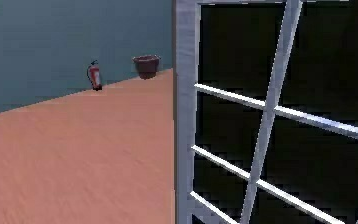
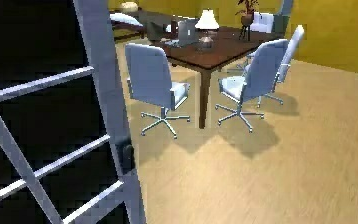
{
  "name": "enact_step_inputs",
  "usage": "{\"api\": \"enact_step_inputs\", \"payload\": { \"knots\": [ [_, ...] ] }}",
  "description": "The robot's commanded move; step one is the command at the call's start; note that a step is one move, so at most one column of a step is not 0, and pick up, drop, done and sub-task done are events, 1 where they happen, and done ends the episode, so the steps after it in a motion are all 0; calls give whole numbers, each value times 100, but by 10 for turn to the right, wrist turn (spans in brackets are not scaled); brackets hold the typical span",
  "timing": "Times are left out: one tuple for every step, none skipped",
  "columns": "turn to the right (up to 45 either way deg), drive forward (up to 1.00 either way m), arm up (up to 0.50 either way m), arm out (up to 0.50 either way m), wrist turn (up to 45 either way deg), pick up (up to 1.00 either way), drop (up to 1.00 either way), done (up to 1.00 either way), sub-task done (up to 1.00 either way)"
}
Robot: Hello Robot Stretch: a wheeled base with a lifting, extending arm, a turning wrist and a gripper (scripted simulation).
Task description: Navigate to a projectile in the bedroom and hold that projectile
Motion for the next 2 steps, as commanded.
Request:
{"api": "enact_step_inputs", "payload": {
  "knots": [
    [-450,0,0,0,0,0,0,0,0],
    [-120,0,0,0,0,0,0,0,0]
  ]
}}
